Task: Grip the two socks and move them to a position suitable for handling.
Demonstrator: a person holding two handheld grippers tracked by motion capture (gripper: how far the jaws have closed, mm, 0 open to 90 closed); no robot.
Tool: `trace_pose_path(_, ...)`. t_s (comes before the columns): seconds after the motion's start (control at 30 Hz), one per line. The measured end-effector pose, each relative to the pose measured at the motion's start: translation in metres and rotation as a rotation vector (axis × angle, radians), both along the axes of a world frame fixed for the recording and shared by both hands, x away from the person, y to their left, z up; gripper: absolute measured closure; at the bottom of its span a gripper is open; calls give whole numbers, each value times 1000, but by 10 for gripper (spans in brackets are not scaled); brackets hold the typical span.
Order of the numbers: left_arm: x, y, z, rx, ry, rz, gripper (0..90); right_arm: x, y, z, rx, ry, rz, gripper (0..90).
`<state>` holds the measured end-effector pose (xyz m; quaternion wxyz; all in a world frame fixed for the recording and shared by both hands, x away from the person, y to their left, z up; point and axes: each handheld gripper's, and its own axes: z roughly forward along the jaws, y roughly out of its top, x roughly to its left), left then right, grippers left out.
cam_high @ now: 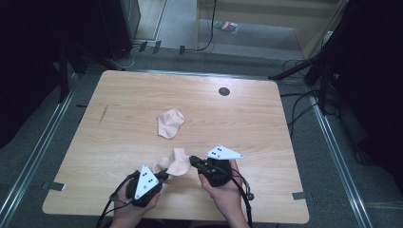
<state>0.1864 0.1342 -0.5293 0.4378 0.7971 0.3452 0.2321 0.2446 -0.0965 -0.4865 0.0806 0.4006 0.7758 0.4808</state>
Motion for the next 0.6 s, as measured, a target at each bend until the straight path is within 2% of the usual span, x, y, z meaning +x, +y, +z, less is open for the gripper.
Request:
trace_pose_path(0.03, 2, -2, -5, -8, 40, -25, 845, 2, -3, -6, -14, 16, -7, 890)
trace_pose_path(0.07, 4, -1, -9, -23, 68, -52, 791, 5, -8, -14, -51, 22, -26, 890)
trace_pose_path(0.1, 5, 0, -10, -41, 78, -64, 739, 7, -11, -20, -90, 27, -38, 890)
trace_pose_path(0.17, 7, 7, -8, -86, 88, -92, 629, 11, -19, -28, -113, 49, -48, 889)
trace_pose_path(0.23, 10, 19, -5, -124, 86, -97, 560, 15, -24, -30, -146, 46, -50, 887)
trace_pose_path(0.33, 19, 41, -3, -177, 93, -29, 525, 18, -31, -30, -142, 59, -46, 821)
trace_pose_path(0.4, 27, 55, -3, -187, 107, 60, 527, 19, -36, -30, -147, 36, -98, 714)
trace_pose_path(0.47, 34, 67, -6, -221, 154, 129, 530, 20, -42, -30, -120, 51, -139, 690)
trace_pose_path(0.5, 37, 69, -8, -224, 176, 153, 530, 20, -44, -30, -101, 62, -145, 671)
trace_pose_path(0.53, 39, 70, -10, -214, 197, 166, 534, 20, -46, -30, -89, 70, -148, 645)
trace_pose_path(0.6, 41, 68, -13, -215, 233, 149, 540, 19, -46, -34, -99, 85, -153, 618)
